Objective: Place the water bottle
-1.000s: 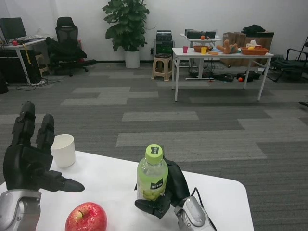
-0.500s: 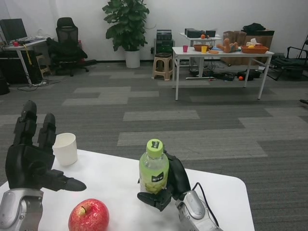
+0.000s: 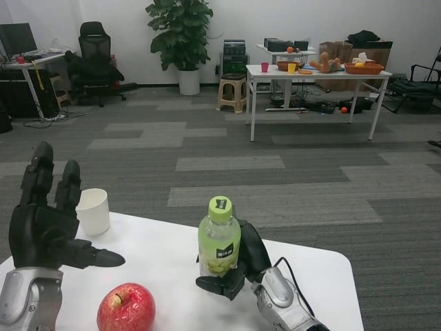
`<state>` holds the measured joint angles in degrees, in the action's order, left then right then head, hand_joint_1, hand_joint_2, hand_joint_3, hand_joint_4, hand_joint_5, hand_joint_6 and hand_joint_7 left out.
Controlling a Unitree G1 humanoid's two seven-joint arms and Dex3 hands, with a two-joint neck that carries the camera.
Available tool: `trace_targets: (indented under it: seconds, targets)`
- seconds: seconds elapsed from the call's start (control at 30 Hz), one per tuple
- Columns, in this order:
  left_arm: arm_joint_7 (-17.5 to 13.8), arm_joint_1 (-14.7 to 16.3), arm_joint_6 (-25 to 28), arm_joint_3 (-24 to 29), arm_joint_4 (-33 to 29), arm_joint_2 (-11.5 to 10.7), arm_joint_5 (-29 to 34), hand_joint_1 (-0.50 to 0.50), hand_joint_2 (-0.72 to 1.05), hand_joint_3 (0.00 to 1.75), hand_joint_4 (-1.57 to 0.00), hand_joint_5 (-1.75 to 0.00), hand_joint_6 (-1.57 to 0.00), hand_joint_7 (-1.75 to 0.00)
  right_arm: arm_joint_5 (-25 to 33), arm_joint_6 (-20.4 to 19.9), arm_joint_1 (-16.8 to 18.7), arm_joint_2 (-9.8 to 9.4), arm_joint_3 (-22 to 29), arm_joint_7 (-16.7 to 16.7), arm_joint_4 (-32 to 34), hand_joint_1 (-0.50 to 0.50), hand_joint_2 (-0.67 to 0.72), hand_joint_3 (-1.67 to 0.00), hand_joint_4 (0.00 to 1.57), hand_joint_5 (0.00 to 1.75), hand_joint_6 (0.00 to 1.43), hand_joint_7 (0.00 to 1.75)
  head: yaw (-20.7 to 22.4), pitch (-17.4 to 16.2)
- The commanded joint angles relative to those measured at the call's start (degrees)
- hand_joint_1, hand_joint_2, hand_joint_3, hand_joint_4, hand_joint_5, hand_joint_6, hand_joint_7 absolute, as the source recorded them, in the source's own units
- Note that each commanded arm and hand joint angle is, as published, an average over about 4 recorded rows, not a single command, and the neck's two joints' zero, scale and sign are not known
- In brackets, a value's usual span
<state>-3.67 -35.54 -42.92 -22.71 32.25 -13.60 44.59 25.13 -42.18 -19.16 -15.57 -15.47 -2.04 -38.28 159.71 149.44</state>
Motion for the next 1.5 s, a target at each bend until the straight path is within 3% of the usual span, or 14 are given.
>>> trace_targets:
  seconds: [0.03,0.1,0.2,0.23,0.33,0.37,0.47,0.57,0.83,1.1,1.2,1.33,1.5]
  targets:
    - [0.2,0.1,-0.1,0.1,0.2,0.0,0.7,-0.48,-0.19,0.09,0.0,0.0,0.0,0.0,0.7,2.7,2.9,0.16,-0.8,-1.3,-2.0,0.4,0.42,-1.03,0.66,1.16,0.57,1.57,-0.2,0.0]
    - [0.2,0.0,-0.1,0.1,0.2,0.0,0.7,-0.48,-0.19,0.09,0.0,0.0,0.0,0.0,0.9,2.6,3.1,0.12,-0.8,-1.3,-1.9,0.35,0.41,-1.03,0.44,0.97,0.39,1.5,-0.2,0.0]
    - [0.2,0.0,-0.1,0.0,0.2,0.0,0.7,-0.48,-0.19,0.09,0.0,0.0,0.0,0.0,1.2,2.5,3.3,0.05,-0.5,-1.3,-1.7,0.22,0.41,-1.03,0.19,0.48,0.17,1.22,-0.2,0.1]
    - [0.2,0.0,-0.1,0.0,0.2,0.0,0.7,-0.48,-0.19,0.09,0.0,0.0,0.0,0.0,1.3,2.5,3.3,0.01,-0.5,-1.3,-1.6,0.11,0.41,-0.97,0.11,0.29,0.09,1.05,-0.2,0.1]
    - [0.2,0.0,-0.1,0.0,0.2,0.0,0.8,-0.49,-0.19,0.09,0.0,0.0,0.0,0.0,1.6,2.5,3.5,-0.08,-0.4,-1.7,-1.4,-0.18,0.41,-0.5,0.01,0.02,0.0,0.61,-0.2,0.1]
    - [0.2,0.0,-0.1,0.0,0.2,0.0,0.8,-0.49,-0.19,0.09,0.0,0.0,0.0,0.0,1.7,2.5,3.5,-0.06,-0.3,-2.0,-1.4,-0.25,0.42,-0.32,0.0,0.0,0.0,0.45,-0.2,0.1]
    - [0.2,0.0,-0.1,-0.1,0.2,0.0,0.8,-0.48,-0.19,0.09,0.0,0.0,0.0,0.0,2.2,2.4,3.7,0.03,-0.3,-2.5,-1.1,-0.41,0.5,-0.06,0.0,0.0,0.0,0.1,-0.2,0.1]
    - [0.2,-0.1,-0.1,-0.1,0.2,0.0,0.9,-0.48,-0.19,0.09,0.0,0.0,0.0,0.0,3.1,2.1,3.8,0.1,-0.2,-2.8,-0.3,-0.46,0.57,0.0,0.0,0.0,0.0,0.0,-0.1,0.0]
    - [0.2,-0.1,-0.1,-0.1,0.2,0.0,0.9,-0.48,-0.19,0.09,0.0,0.0,0.0,0.0,4.2,2.1,5.8,-0.3,2.2,-2.8,5.9,-0.46,0.6,0.0,0.0,0.0,0.0,0.0,-0.1,0.0]
    - [0.2,-0.1,-0.1,-0.1,0.2,-0.2,0.9,-0.48,-0.19,0.09,0.0,0.0,0.0,0.0,2.8,4.3,10.2,-1.0,10.8,-2.4,19.6,-0.46,0.6,0.0,0.0,0.0,0.0,0.0,0.1,0.2]
    - [0.2,-0.1,-0.1,-0.1,0.2,-0.2,1.0,-0.48,-0.19,0.09,0.0,0.0,0.0,0.0,0.5,8.6,13.0,-1.2,16.5,-2.3,28.7,-0.46,0.6,0.0,0.0,0.0,0.0,0.0,0.1,0.4]
    - [0.2,-0.1,-0.1,-0.1,0.2,-0.2,1.2,-0.48,-0.19,0.09,0.0,0.0,0.0,0.0,-1.0,17.7,17.0,-1.29,24.5,-2.5,42.6,-0.46,0.53,0.0,0.0,0.0,0.0,0.0,0.3,0.6]
    - [0.2,-0.1,-0.1,-0.1,0.2,-0.3,1.2,-0.48,-0.19,0.09,0.0,0.0,0.0,0.0,-1.2,29.0,19.3,-1.57,32.1,-4.9,54.8,-0.46,0.5,0.0,0.0,0.0,0.0,0.0,0.9,1.2]
